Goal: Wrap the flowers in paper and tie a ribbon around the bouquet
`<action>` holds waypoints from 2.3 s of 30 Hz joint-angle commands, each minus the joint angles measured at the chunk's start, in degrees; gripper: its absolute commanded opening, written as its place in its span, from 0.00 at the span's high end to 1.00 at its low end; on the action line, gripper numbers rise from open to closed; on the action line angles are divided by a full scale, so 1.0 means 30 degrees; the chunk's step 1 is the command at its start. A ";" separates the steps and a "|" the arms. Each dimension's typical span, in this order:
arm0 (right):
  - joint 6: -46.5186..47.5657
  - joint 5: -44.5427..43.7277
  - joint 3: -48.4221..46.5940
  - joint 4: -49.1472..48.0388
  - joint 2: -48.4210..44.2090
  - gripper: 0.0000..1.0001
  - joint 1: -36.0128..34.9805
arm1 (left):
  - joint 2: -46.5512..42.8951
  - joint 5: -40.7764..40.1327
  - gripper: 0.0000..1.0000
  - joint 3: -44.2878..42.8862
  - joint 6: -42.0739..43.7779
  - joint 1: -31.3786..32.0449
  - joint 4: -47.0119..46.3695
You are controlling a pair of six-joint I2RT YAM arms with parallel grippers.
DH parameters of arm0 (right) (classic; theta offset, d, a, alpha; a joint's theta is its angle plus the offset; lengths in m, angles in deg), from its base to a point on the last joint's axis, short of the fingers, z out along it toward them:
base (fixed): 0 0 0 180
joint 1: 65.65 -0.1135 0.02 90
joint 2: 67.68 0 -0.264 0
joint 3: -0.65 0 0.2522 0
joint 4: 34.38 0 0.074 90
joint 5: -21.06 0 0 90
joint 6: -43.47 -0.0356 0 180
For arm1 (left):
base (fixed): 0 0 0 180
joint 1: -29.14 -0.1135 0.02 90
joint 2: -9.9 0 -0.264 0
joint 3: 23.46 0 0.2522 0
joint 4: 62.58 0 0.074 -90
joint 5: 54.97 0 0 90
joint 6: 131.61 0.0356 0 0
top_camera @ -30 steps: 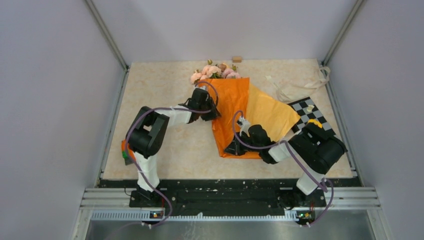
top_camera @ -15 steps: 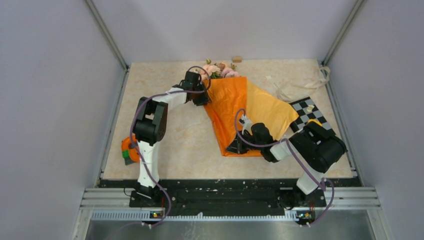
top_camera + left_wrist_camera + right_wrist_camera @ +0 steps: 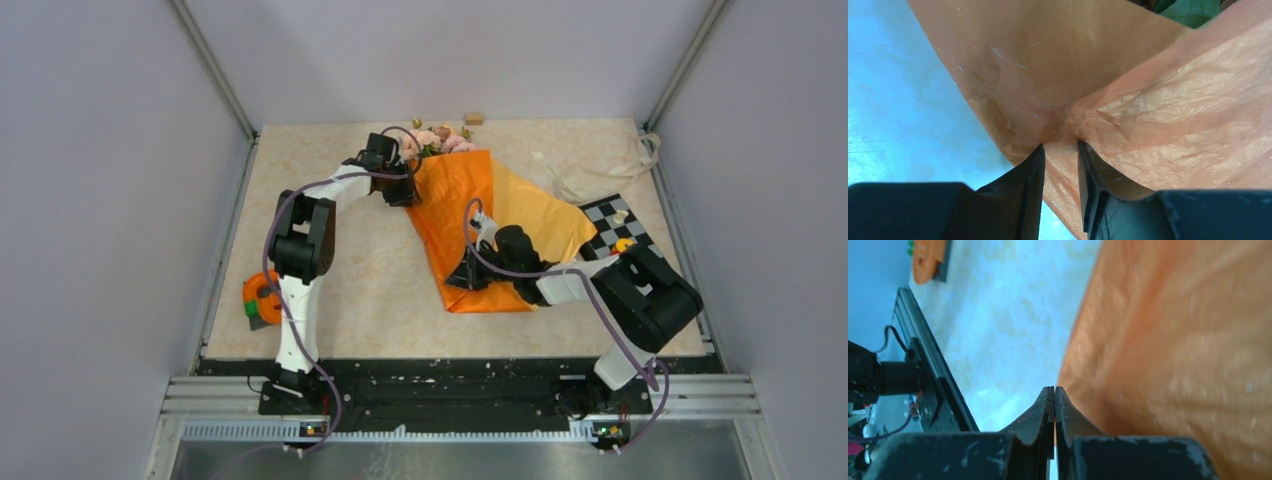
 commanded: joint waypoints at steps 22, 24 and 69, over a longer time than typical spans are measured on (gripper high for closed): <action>0.1519 0.2420 0.0413 -0.1991 0.5776 1.00 0.0215 | 0.2580 -0.0444 0.63 -0.3951 0.4102 -0.0372 0.5153; 0.1375 0.2549 0.1550 -0.2787 0.5603 1.00 0.0022 | 0.2968 -0.0507 0.64 -0.4422 0.4085 -0.0404 0.5466; -0.0771 0.2794 0.3853 -0.7135 0.5720 1.00 -0.0586 | 0.2833 0.1986 1.00 -0.4255 -0.0234 -0.3580 0.0506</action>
